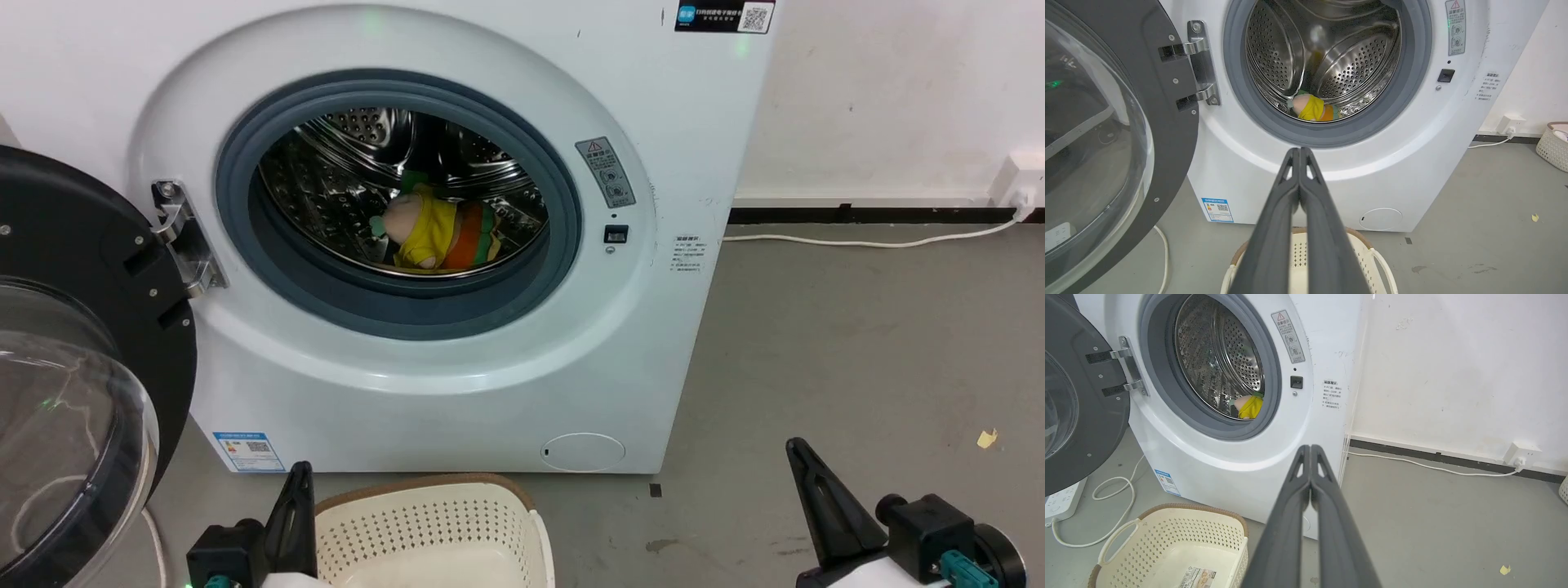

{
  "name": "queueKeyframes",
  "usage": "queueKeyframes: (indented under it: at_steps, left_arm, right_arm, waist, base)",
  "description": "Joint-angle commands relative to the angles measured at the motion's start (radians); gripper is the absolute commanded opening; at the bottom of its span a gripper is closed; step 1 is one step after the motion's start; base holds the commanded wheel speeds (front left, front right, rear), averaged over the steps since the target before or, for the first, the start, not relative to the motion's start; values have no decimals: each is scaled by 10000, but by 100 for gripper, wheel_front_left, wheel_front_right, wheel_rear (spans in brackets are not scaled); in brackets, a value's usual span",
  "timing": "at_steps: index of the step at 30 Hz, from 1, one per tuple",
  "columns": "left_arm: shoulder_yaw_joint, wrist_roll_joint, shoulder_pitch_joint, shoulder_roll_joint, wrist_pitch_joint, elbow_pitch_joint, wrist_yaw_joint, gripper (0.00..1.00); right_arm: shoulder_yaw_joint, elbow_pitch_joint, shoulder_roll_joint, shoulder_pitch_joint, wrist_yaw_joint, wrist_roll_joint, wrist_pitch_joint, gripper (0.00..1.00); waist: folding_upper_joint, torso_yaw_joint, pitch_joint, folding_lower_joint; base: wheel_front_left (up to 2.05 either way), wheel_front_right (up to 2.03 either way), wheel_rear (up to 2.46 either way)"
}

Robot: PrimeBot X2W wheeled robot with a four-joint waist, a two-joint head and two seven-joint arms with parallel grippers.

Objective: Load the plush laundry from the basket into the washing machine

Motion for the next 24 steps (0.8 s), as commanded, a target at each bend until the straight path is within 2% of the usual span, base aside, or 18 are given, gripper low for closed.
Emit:
queueKeyframes:
  at_steps: [1, 24]
  left_arm:
    - [24, 69, -176, -23, 38, -62, -48, 0]
    - [118, 575, -577, -138, 508, -134, -218, 0]
  right_arm:
    - [-34, 28, 26, -162, -5, -57, 47, 0]
    - [-137, 57, 34, -477, -7, -186, 520, 0]
  waist:
    - [0, 4, 4, -1]
    - [0, 125, 191, -1]
  base:
    - [0, 0, 0]
    - [0, 0, 0]
